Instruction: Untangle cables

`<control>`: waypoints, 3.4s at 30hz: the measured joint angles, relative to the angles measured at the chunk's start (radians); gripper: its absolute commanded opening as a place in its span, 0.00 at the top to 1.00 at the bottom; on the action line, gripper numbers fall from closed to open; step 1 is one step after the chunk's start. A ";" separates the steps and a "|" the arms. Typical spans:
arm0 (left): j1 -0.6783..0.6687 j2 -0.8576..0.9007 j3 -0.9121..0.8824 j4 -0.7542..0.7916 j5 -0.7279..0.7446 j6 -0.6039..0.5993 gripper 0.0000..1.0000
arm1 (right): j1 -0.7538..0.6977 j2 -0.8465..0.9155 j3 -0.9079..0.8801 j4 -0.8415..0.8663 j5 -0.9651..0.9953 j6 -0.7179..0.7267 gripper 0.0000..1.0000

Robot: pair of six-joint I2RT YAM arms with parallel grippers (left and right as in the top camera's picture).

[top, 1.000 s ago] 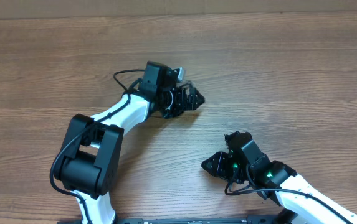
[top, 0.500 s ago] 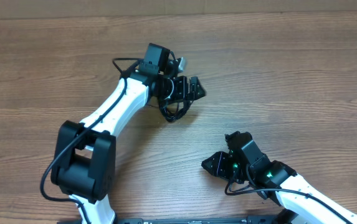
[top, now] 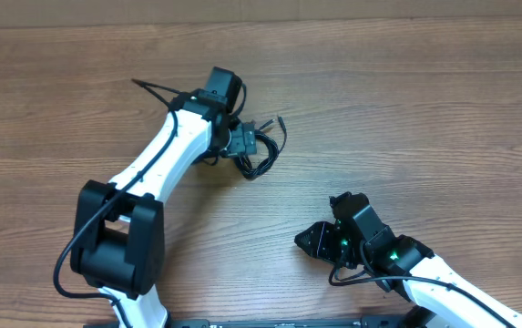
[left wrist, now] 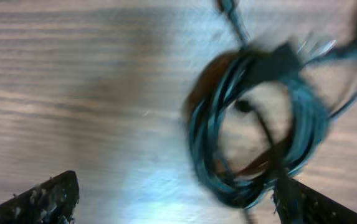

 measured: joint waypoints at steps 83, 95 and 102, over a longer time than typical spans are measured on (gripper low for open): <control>-0.029 -0.230 0.095 -0.578 0.377 -0.744 0.95 | -0.068 -0.046 0.035 0.017 -0.621 -0.168 0.65; -0.142 -0.230 0.092 -0.670 0.232 -0.927 0.96 | -0.068 -0.047 0.035 0.333 -0.482 0.013 0.51; -0.200 -0.230 0.092 -0.663 0.233 -1.012 0.96 | -0.055 -0.047 0.035 0.406 -0.291 0.159 0.58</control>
